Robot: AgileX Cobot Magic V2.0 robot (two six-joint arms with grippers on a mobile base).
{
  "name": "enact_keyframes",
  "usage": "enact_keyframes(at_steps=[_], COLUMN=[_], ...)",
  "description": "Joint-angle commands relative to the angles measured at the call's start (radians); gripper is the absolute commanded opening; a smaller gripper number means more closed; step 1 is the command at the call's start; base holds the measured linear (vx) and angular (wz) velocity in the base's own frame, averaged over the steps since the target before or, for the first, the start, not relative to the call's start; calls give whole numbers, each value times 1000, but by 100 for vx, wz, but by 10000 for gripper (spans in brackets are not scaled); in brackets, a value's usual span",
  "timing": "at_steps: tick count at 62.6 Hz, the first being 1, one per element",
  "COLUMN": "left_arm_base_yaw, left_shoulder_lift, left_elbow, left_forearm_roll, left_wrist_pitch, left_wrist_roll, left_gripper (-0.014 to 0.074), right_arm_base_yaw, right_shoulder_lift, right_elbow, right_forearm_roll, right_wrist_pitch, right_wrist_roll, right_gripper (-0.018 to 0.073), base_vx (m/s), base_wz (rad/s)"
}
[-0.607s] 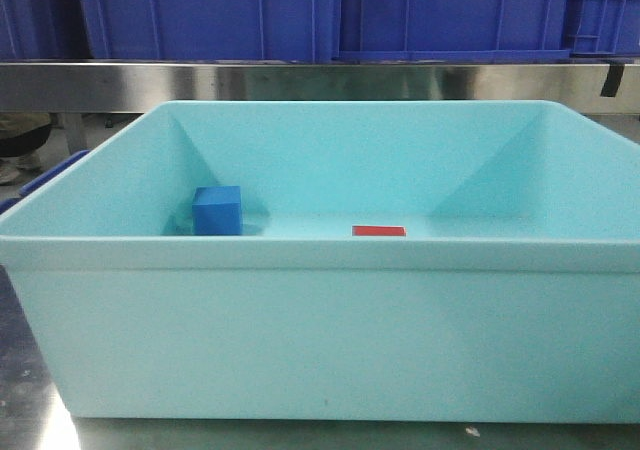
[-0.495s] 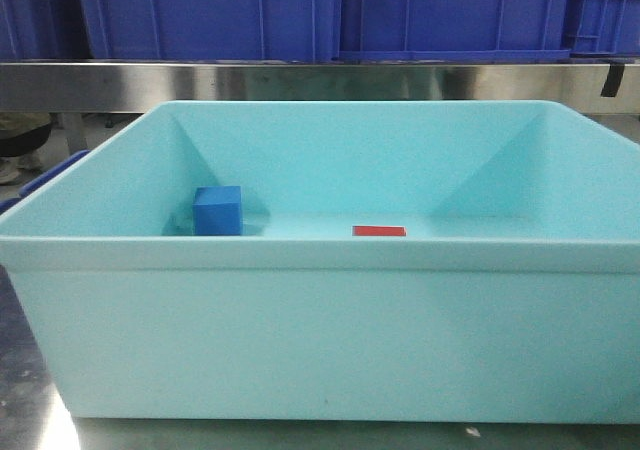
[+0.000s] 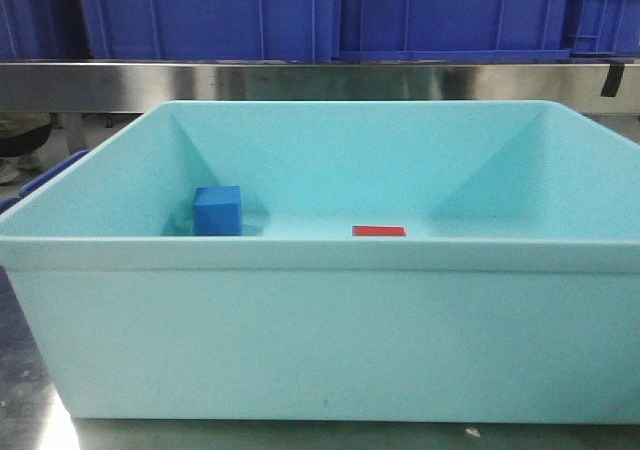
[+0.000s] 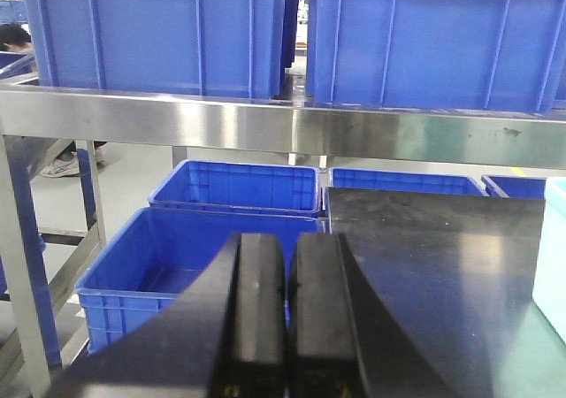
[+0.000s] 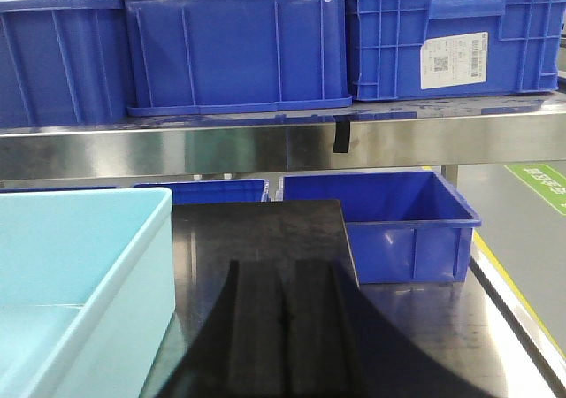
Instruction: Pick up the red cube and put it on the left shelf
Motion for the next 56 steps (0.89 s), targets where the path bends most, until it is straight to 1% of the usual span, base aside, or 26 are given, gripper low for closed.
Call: enact_keyframes(at_steps=[1,24,27,32,37,40,44,56], left_arm_base_yaw=[2,2,2,2,2,2,2,2], left_shoulder_lift=[-11,-11,-11,-11,-11,-11,-11,-11], left_elbow=[24,24,24,24,24,24,24,24], left_forearm_roll=[-7,-7,-7,-7,-7,-7,-7,-7], left_wrist_pitch=[-80,-80,-80,-80,-80,-80,-80,-80], left_wrist_roll=[-7,-7,-7,-7,-7,-7,-7,-7], left_gripper=[102,102,102,102,102,102,102,102], right_arm_base_yaw=[-7,-7,-7,-7,-7,-7,-6,-1], right_shoulder_lift=[-17,-17,-17,-17,-17,-12,8,199], right_elbow=[-25,-25,-25,-37,-96,-145,-244,-620], right_forearm_roll=[-13,-12,-6,-4,-5,-5,-5,-5], right_wrist_pitch=[-87,-88,-101,-163,-161,-128,-32,271], right_wrist_roll=[-3,-3,-2,-2,-2,-2,-2,-2], right_gripper=[55,55,55,57,57,57,57,57], base_vx=[0,0,0,0,0,0,0,1], base_wz=[0,0,0,0,0,0,0,8])
